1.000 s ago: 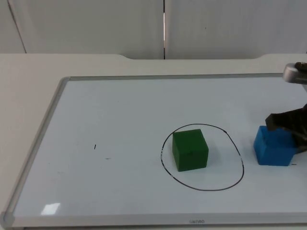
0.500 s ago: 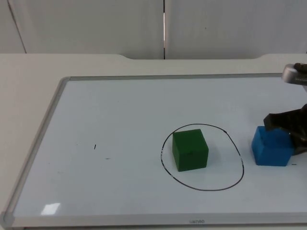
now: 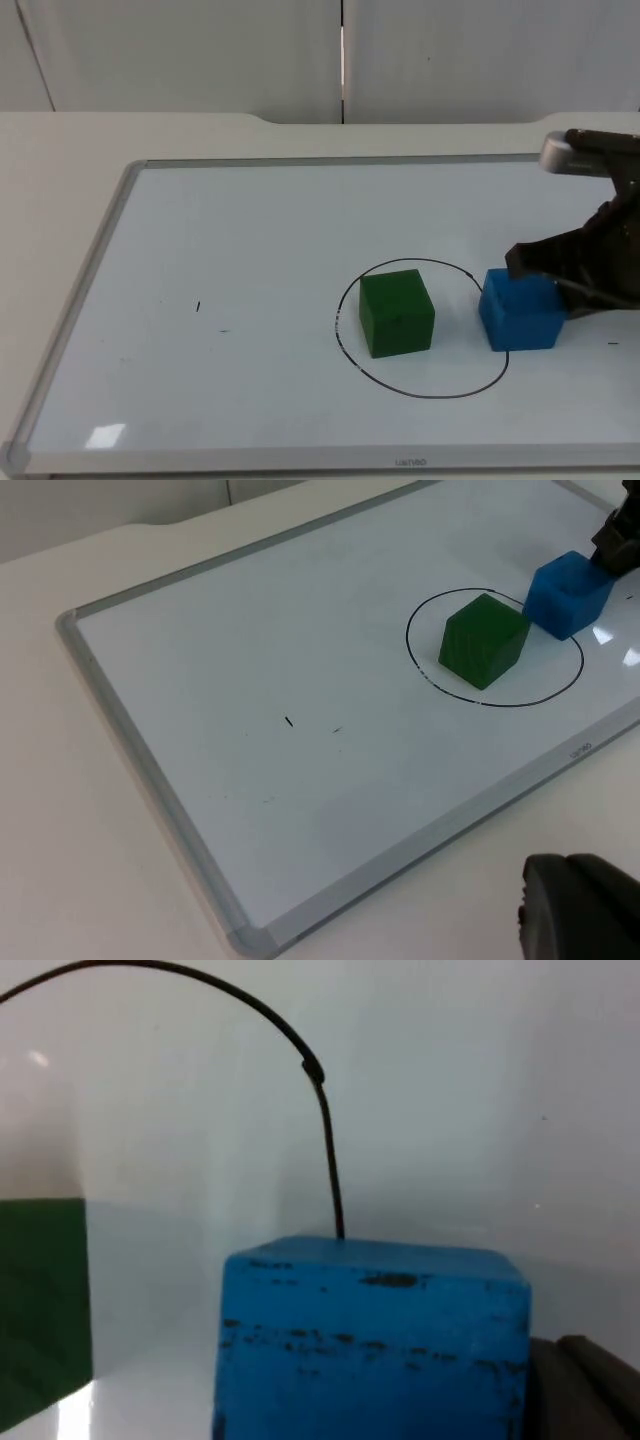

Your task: Push the two cubes into the marked area.

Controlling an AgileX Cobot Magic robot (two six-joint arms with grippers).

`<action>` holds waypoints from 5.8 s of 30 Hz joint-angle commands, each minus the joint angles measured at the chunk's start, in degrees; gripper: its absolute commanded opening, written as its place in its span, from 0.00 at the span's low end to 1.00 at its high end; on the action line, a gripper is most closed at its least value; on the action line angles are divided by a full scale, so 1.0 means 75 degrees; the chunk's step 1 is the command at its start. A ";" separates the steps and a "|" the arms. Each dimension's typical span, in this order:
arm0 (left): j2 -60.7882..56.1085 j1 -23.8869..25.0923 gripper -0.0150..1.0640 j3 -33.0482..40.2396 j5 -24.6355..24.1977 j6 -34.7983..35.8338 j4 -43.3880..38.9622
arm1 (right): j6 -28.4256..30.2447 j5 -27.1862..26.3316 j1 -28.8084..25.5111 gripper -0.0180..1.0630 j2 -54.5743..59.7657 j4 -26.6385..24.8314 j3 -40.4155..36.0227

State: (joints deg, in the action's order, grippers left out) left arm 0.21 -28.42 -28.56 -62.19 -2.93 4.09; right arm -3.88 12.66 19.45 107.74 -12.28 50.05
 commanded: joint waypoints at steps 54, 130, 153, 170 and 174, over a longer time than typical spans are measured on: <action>-0.0028 -0.0029 0.01 0.0038 0.0087 0.0056 -0.0044 | -0.0215 -0.0723 0.1017 0.02 -0.0005 -0.0147 0.0027; -0.0028 -0.0029 0.01 0.0038 0.0087 0.0056 -0.0044 | 0.1355 0.5493 -0.0042 0.02 -1.4365 0.0843 -0.2622; -0.0028 -0.0029 0.01 0.0038 0.0087 0.0056 -0.0043 | 0.1154 0.6562 -0.0053 0.02 -1.4365 0.1507 -0.2729; -0.0028 -0.0029 0.38 0.0038 0.0087 0.0056 -0.0061 | 0.0517 0.6562 -0.0053 0.39 -1.4365 0.1917 -0.2729; -0.0028 -0.0029 0.74 0.0038 0.0087 0.0056 -0.0061 | 0.0517 0.6562 -0.0053 0.63 -1.4365 0.1917 -0.2729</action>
State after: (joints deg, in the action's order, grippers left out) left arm 0.21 -28.42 -28.56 -62.19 -2.89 4.09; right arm 0.00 62.01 19.24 0.17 1.71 29.91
